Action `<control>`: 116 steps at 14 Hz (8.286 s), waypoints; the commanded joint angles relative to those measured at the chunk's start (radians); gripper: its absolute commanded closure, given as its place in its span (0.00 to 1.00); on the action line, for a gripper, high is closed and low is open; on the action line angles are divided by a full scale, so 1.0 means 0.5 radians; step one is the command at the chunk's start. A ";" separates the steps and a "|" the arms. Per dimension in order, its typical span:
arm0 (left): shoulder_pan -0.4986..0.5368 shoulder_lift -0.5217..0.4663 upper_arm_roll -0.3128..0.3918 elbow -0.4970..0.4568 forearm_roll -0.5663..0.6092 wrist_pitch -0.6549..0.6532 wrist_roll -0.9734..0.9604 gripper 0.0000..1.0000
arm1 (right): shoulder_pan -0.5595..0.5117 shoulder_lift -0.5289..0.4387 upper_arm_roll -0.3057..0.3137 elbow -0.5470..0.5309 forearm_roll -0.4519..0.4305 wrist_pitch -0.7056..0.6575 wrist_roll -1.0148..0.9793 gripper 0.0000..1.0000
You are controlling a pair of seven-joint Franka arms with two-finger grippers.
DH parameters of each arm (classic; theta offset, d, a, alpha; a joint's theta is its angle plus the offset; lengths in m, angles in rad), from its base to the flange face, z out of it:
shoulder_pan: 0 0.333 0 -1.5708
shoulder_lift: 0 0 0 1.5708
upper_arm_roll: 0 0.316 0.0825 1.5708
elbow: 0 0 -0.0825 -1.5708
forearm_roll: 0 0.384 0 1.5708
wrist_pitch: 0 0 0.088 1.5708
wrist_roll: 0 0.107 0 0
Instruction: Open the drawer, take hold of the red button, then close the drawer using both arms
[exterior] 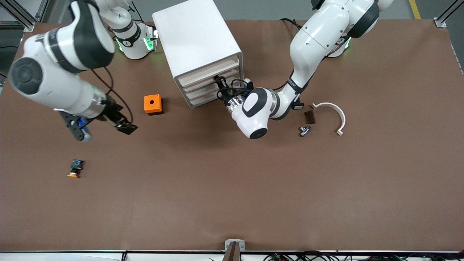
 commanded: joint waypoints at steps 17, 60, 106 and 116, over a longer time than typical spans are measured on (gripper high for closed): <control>0.469 -0.019 0.078 0.238 -0.007 0.044 0.465 0.01 | 0.855 0.173 -0.024 -0.046 -0.139 0.453 1.091 0.00; 0.580 -0.436 0.053 0.290 1.619 0.335 2.738 0.01 | 1.083 0.453 -0.037 0.230 -0.201 0.234 1.059 1.00; 0.379 -0.736 0.072 -0.014 2.024 0.507 2.438 0.00 | -0.845 0.962 -0.037 -0.282 0.079 1.515 -2.771 0.15; 0.901 -1.190 0.056 -0.020 2.110 0.063 3.373 0.00 | -0.832 0.729 -0.098 0.221 -0.040 0.369 -2.784 0.00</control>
